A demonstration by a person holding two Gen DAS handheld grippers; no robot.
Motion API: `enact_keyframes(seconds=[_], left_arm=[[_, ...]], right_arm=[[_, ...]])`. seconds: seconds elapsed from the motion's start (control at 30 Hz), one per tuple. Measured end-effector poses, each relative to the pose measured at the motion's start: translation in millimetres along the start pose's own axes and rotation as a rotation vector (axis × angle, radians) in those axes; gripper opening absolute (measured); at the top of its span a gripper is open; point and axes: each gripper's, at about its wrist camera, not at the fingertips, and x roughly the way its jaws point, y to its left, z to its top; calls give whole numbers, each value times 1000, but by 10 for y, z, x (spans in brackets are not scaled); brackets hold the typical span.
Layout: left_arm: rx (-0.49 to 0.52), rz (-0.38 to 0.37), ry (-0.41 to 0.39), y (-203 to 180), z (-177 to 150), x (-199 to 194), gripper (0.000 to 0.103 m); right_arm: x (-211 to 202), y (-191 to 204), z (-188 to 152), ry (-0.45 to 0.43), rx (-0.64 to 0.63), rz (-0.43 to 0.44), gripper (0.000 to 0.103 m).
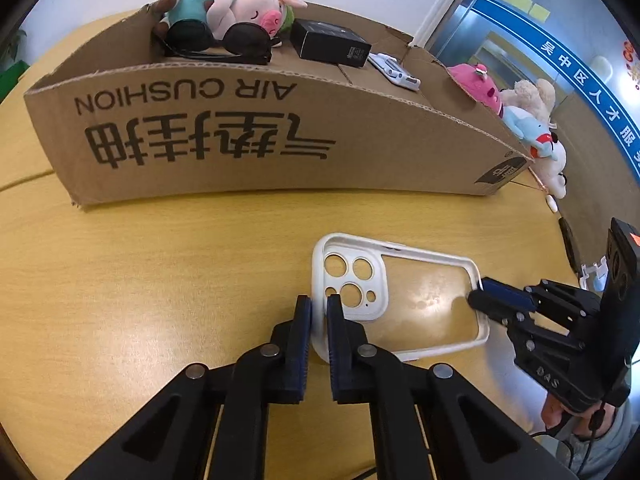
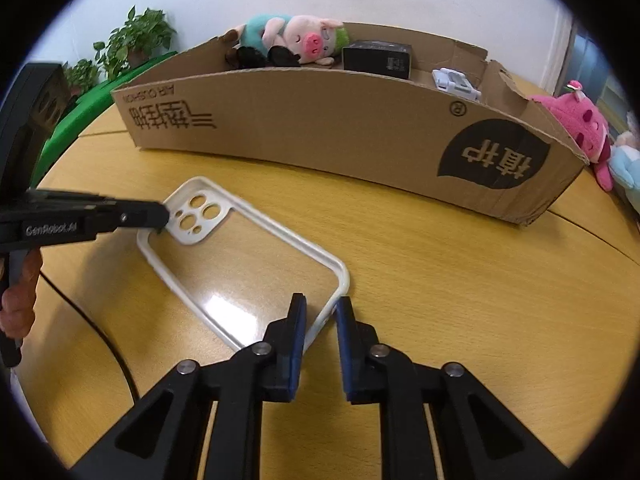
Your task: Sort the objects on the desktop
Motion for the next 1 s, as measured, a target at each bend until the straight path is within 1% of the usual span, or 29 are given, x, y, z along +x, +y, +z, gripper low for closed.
enact_keyframes(seconds=[0.07,0.13,0.2,0.23,0.33,0.4,0.5,0.57,0.67,0.7,0.77,0.83,0.9,1.0], left_arm=[[7,9,2,-46,-29,-24,3],[7,8,-14,-92,-29,-98,3],[8,-10,-62,-149,42,-244,3],[20,-16,-101,-194,102,-350,3],[50,-41,-211,-316,362,-656,3],[83,-21,-270,-388,589,-816,3],[110,10,-325,-452,993,-963,3],[116,19,-335,-464,1276,-970,3],[109,39,-307,-395,1669,-880,4],[107,51,-290,-370,1781,-820,4],[78,70,-237,-290,2016,-647,4],[51,83,-194,-216,2196,-464,4],[26,87,-139,-128,2363,-229,3],[0,96,-57,-21,2484,87,3]], right_arm=[[-44,-4,14,-26,8,-19,10],[-166,-10,67,-73,2,-32,9],[-319,-36,169,-126,-5,-47,9],[-409,-62,247,-160,-8,-54,9],[-593,-120,520,-243,-23,-82,9],[-701,-190,778,-295,-35,-85,9],[-785,-253,1177,-367,-75,-112,9],[-745,-323,1401,-378,-81,-104,9],[-612,-478,1797,-357,-82,-75,9],[-524,-521,1960,-341,-93,-74,9],[-370,-577,2154,-310,-110,-70,9],[-196,-624,2285,-271,-122,-64,9],[32,-717,2408,-214,-121,-45,9],[380,-868,2505,-115,-102,-13,9]])
